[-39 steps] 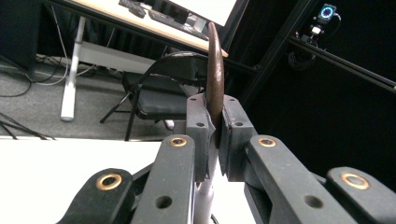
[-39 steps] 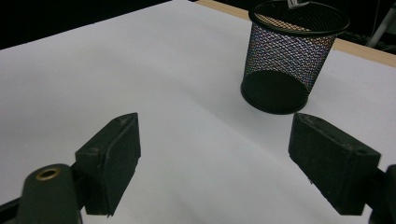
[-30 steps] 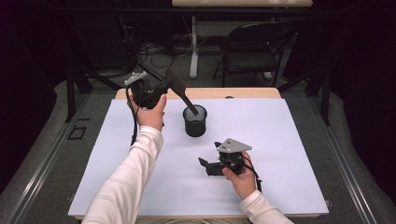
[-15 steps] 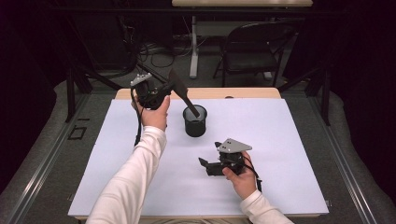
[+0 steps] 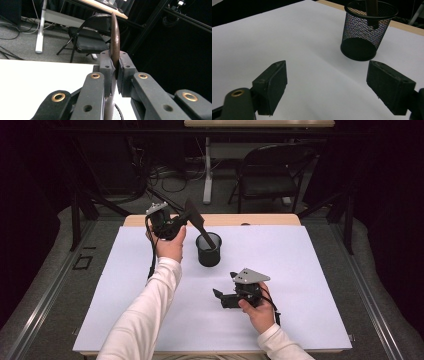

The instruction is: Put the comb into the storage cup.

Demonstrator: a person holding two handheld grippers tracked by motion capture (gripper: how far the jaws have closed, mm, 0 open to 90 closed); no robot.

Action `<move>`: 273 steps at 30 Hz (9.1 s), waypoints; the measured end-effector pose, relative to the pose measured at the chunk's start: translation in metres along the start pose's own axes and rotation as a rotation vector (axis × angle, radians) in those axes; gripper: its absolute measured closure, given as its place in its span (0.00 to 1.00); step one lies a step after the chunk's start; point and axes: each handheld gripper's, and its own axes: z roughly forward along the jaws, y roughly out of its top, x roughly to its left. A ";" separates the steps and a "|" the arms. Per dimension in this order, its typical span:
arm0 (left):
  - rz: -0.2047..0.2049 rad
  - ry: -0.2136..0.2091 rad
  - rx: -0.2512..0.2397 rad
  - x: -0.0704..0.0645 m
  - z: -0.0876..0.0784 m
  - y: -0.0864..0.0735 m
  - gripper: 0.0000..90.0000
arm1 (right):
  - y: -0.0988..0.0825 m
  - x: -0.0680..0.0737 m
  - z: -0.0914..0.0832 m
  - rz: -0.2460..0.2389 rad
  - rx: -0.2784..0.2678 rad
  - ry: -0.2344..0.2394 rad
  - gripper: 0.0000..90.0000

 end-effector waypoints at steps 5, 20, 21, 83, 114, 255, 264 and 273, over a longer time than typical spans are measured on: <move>-0.004 0.006 0.006 0.002 0.002 -0.003 0.93 | 0.000 0.000 0.000 0.001 -0.002 0.000 0.19; -0.023 0.020 0.026 0.009 0.010 -0.015 0.93 | 0.000 0.001 0.000 -0.005 -0.002 -0.002 0.19; -0.025 0.019 0.026 0.010 0.011 -0.015 0.93 | 0.000 0.001 0.000 -0.006 -0.003 -0.001 0.19; -0.146 0.026 0.038 0.036 0.018 -0.041 0.93 | -0.001 0.003 0.002 -0.017 0.012 0.000 0.19; -0.172 0.040 0.039 0.044 0.015 -0.045 0.86 | -0.001 0.003 0.002 -0.021 0.015 -0.002 0.19; 0.315 -0.223 0.176 0.052 -0.136 -0.059 0.22 | 0.013 0.003 -0.018 -0.049 0.002 -0.036 0.19; 0.314 -0.239 0.158 0.056 -0.153 -0.063 0.17 | 0.011 -0.004 -0.037 -0.037 -0.009 -0.061 0.18; 0.380 -0.256 0.159 0.062 -0.168 -0.072 0.00 | 0.005 -0.008 -0.058 0.009 -0.024 -0.076 0.16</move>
